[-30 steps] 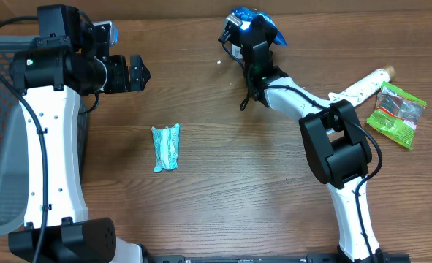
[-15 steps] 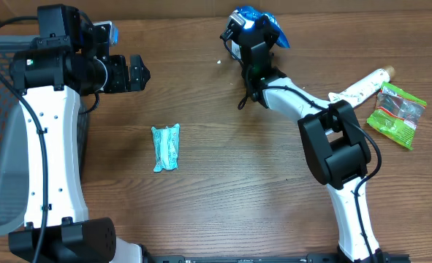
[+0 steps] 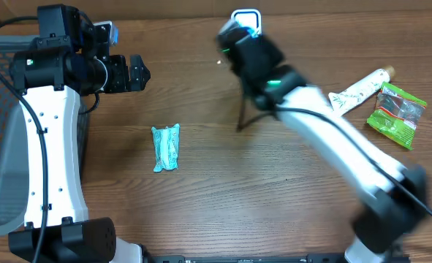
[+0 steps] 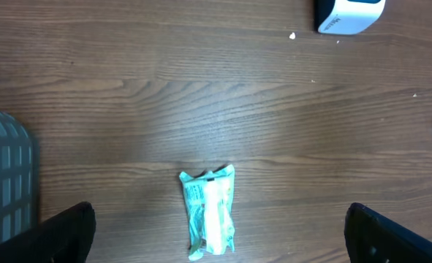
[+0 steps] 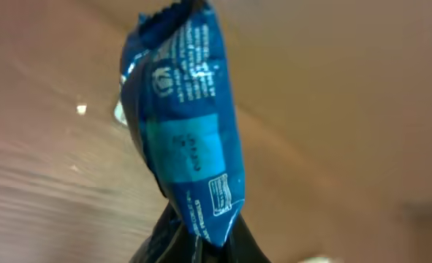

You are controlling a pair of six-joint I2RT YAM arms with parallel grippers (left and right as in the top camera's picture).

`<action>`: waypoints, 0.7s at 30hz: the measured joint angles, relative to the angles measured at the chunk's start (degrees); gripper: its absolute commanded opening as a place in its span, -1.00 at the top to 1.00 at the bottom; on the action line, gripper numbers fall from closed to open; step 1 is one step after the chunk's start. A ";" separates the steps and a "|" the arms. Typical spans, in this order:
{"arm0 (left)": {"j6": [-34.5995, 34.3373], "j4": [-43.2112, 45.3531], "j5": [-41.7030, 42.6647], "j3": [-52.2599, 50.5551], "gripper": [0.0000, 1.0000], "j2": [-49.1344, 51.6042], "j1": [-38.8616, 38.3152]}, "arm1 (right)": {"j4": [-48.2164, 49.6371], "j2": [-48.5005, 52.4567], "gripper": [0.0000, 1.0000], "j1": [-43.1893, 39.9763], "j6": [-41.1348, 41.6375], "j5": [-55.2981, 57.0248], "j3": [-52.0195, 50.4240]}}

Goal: Scan the item barcode
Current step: 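Carry the blue bar right and drop it on the pile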

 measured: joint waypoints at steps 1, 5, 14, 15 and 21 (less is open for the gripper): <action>0.02 0.04 0.02 0.00 -1.00 0.00 0.00 | -2.67 -2.49 0.92 -1.44 4.24 -1.03 0.24; 0.02 0.02 0.00 0.00 -0.99 0.02 0.00 | -15.58 -10.82 0.92 -13.68 24.72 -3.41 0.98; 0.00 0.02 0.00 0.00 -0.99 0.00 0.00 | -21.49 -6.29 0.84 -34.84 45.03 -13.29 -4.42; 0.00 0.04 0.00 0.00 -0.99 0.00 0.00 | -21.22 -5.44 0.82 -36.35 45.59 -14.80 -5.44; 0.00 0.04 0.00 0.00 -1.00 0.02 0.00 | -19.82 0.33 0.32 -42.27 47.78 -21.57 -8.39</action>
